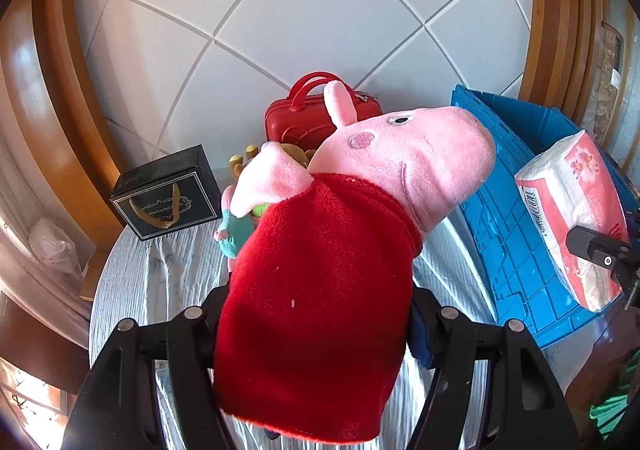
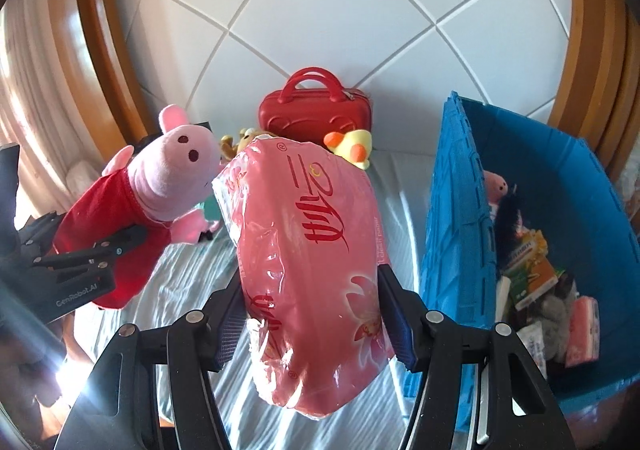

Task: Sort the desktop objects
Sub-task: 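Lift both held items and carry them over the blue crate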

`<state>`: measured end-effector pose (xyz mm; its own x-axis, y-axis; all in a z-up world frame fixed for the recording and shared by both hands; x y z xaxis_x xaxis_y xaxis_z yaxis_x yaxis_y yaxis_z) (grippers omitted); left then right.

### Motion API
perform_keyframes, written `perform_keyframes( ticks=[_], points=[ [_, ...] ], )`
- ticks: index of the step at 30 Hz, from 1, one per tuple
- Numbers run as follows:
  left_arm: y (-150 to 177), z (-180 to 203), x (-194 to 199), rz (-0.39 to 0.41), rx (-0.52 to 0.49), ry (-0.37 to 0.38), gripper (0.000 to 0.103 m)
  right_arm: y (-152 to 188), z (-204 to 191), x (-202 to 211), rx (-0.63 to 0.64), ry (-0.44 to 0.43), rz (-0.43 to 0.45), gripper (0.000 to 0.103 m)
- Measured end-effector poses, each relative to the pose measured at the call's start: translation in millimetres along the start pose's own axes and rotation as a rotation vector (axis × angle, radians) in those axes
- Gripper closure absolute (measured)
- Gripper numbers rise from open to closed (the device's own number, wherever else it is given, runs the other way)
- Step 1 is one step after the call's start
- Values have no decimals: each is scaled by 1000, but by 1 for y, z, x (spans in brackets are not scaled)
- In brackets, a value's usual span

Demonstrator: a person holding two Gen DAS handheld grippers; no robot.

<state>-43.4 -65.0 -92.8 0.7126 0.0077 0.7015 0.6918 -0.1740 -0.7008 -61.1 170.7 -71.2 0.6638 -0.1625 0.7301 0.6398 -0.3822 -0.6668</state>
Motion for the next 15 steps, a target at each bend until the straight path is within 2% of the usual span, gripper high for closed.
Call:
perform_keyframes(
  ticks=[15],
  points=[
    [-41, 59, 14, 52, -34, 23, 37, -21, 58, 41, -51, 14, 79, 42]
  ],
)
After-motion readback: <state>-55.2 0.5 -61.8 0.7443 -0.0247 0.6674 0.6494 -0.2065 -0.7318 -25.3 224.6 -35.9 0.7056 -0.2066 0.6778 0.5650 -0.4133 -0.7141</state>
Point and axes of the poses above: each gripper's, at about its wrist camera, not at the fingertips, and x roughly against the way its jaws point, z to its right, y to its underside, the point moved 7 cm from there along -x, roughly the way its jaws point, and after that the axes turned 6 degrees about -x, right-handed, at the moved point
